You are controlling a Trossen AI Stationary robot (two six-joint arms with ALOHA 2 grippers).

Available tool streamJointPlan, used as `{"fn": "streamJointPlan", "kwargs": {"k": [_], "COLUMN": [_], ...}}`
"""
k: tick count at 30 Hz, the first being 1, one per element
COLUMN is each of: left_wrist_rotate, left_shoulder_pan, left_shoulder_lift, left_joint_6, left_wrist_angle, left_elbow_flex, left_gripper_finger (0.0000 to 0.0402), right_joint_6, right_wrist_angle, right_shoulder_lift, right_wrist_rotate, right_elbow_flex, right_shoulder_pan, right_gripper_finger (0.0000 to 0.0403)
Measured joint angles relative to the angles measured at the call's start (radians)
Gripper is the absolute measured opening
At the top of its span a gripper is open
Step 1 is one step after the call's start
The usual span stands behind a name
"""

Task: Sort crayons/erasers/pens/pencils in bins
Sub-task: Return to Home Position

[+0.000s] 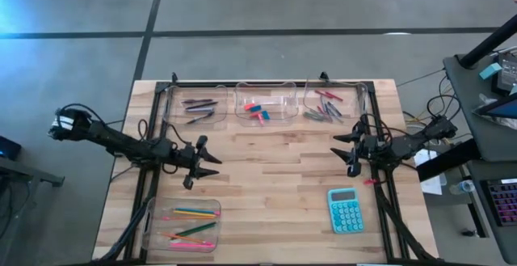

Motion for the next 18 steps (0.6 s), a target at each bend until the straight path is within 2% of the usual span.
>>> {"fn": "streamJointPlan", "kwargs": {"k": [5, 9, 11, 18], "left_wrist_rotate": [0.008, 0.025, 0.034, 0.072], "left_shoulder_pan": [0.0, 0.02, 0.044, 0.151], "left_shoulder_lift": [0.0, -0.08, -0.147, -0.458], "left_joint_6": [0.016, 0.071, 0.084, 0.1], "left_wrist_angle": [0.115, 0.095, 0.026, -0.381], "left_elbow_flex": [0.0, 0.0, 0.0, 0.0], "left_gripper_finger": [0.0148, 0.0148, 0.0148, 0.0148], "right_joint_6": [-0.003, -0.013, -0.013, -0.017], "right_wrist_angle": [-0.002, -0.005, -0.005, -0.009], "right_shoulder_lift": [0.006, 0.007, 0.007, 0.013], "right_wrist_rotate": [0.0, 0.001, 0.001, 0.001], "right_elbow_flex": [0.0, 0.0, 0.0, 0.0], "right_shoulder_pan": [-0.006, -0.006, -0.006, -0.006], "right_gripper_finger": [0.0198, 0.0198, 0.0198, 0.0198]}}
